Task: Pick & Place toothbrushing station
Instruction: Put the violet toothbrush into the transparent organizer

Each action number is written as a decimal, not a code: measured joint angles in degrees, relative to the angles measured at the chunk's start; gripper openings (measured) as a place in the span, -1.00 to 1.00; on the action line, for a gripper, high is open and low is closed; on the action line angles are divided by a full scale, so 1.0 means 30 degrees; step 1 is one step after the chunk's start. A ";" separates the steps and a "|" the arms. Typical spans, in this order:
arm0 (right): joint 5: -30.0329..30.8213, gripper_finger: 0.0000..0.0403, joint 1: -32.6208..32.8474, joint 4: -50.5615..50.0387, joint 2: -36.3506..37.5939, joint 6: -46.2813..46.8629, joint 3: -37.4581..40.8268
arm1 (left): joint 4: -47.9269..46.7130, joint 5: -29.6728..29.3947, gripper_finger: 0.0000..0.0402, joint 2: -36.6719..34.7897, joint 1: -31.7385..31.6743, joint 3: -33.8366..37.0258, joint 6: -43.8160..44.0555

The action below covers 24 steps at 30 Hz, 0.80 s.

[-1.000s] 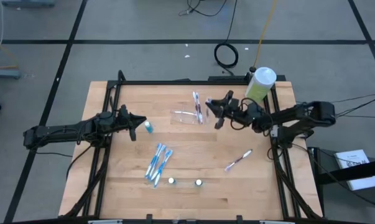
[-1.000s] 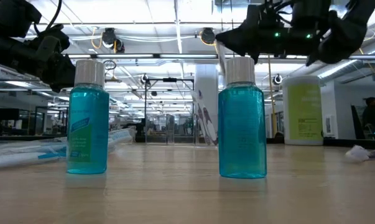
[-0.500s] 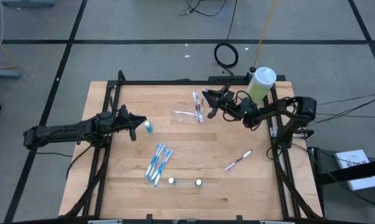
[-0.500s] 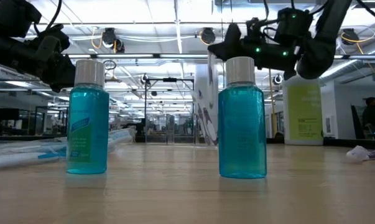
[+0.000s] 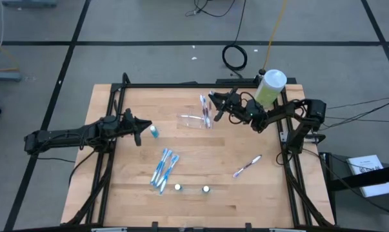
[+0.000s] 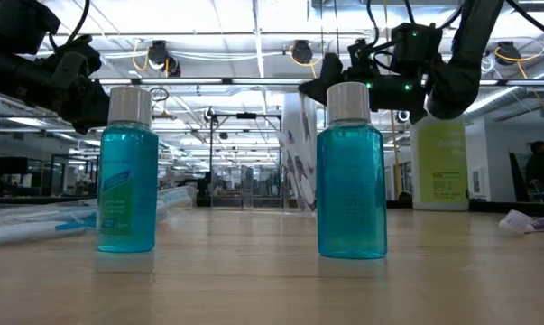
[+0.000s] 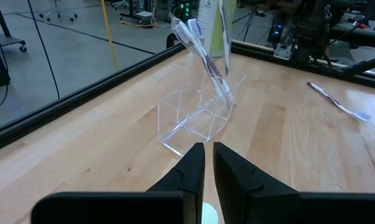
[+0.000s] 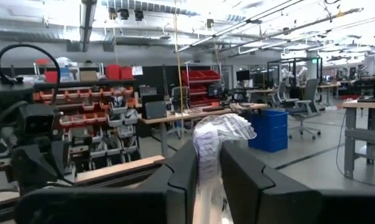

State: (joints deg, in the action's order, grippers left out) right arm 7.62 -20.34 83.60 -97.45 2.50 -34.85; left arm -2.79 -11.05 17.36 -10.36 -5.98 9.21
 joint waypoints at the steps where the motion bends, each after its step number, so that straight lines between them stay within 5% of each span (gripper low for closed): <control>1: 0.0000 -0.72 0.0000 -0.0033 0.0000 -0.0006 0.0000 | 0.0000 -0.0004 -0.81 -0.0005 -0.0004 0.0002 0.0007; 24: 0.1048 -0.72 0.0000 -0.3100 0.0007 0.1661 0.0022 | 0.0000 0.0000 -0.81 -0.0001 0.0004 0.0002 0.0003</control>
State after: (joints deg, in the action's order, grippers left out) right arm 10.76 -20.34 74.30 -97.43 7.48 -34.79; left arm -2.79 -11.05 17.36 -10.35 -5.98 9.22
